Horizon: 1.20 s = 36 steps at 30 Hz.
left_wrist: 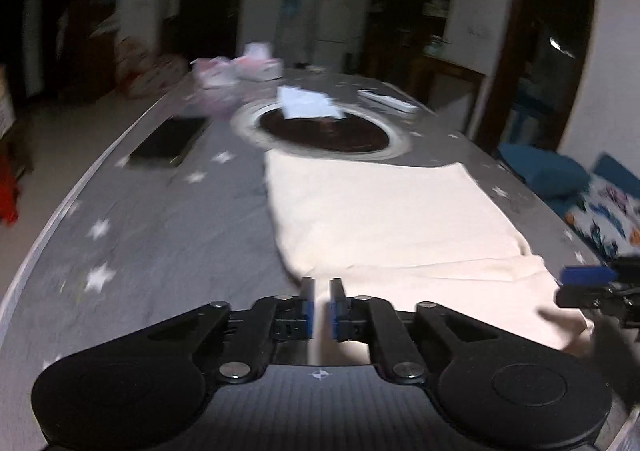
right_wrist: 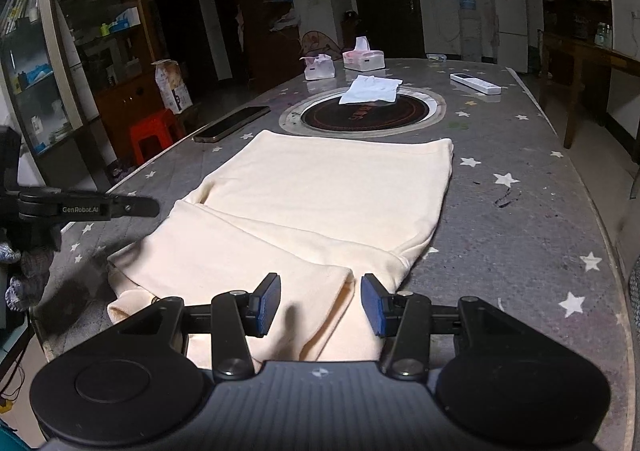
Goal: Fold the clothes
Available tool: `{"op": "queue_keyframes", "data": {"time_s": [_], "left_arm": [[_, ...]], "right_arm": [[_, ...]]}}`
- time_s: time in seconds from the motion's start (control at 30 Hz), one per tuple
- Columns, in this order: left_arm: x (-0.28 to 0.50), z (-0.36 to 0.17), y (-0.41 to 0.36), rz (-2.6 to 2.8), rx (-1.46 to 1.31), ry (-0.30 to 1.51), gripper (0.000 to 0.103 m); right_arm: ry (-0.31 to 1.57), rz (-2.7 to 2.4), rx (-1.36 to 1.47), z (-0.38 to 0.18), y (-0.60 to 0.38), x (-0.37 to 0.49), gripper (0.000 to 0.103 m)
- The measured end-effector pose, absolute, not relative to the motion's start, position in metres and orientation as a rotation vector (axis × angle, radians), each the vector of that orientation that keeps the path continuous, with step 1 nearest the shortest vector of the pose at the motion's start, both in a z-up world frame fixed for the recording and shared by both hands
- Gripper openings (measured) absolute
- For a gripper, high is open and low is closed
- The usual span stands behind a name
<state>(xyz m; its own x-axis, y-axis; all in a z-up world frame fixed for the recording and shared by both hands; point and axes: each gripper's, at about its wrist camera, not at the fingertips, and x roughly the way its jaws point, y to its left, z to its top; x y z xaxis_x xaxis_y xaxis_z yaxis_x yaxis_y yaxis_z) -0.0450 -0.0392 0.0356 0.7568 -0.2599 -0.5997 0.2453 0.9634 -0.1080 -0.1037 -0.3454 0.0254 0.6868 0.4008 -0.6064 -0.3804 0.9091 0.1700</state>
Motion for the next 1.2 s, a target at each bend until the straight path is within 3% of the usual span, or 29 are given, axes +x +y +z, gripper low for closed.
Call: {"op": "queue_keyframes", "data": {"time_s": [0.07,0.2,0.3,0.5,0.6,0.63,0.8,0.97,1.07,1.2], "left_arm": [[-0.037,0.032,-0.045,-0.276,-0.006,0.674,0.028],[-0.021,0.019,-0.047,-0.271,-0.007,0.702,0.027],[-0.019,0.018,-0.044,-0.282,-0.028,0.690,0.015],[-0.025,0.019,-0.033,-0.295,-0.084,0.668,0.012],[-0.024,0.016,-0.031,-0.288,-0.090,0.677,0.012],[-0.024,0.016,-0.030,-0.287,-0.095,0.677,0.012],[-0.024,0.018,-0.024,-0.285,-0.142,0.668,0.012],[-0.023,0.011,-0.019,-0.267,-0.172,0.682,0.012],[-0.025,0.011,-0.017,-0.259,-0.184,0.685,0.018],[-0.033,0.021,-0.018,-0.266,-0.129,0.642,0.017]], "right_arm": [[0.689,0.443,0.030,0.025,-0.343,-0.103,0.045],[0.696,0.449,0.025,0.023,-0.339,-0.101,0.044],[0.699,0.450,0.015,0.022,-0.338,-0.100,0.044],[0.703,0.439,0.016,0.019,-0.339,-0.093,0.041],[0.718,0.432,0.010,0.014,-0.337,-0.089,0.025],[0.722,0.427,0.004,0.012,-0.336,-0.087,0.015],[0.640,0.430,-0.022,0.029,-0.332,-0.090,0.003],[0.601,0.414,-0.016,0.036,-0.330,-0.080,0.003],[0.653,0.408,0.004,0.027,-0.332,-0.074,0.005],[0.673,0.420,0.011,0.023,-0.338,-0.082,0.023]]}}
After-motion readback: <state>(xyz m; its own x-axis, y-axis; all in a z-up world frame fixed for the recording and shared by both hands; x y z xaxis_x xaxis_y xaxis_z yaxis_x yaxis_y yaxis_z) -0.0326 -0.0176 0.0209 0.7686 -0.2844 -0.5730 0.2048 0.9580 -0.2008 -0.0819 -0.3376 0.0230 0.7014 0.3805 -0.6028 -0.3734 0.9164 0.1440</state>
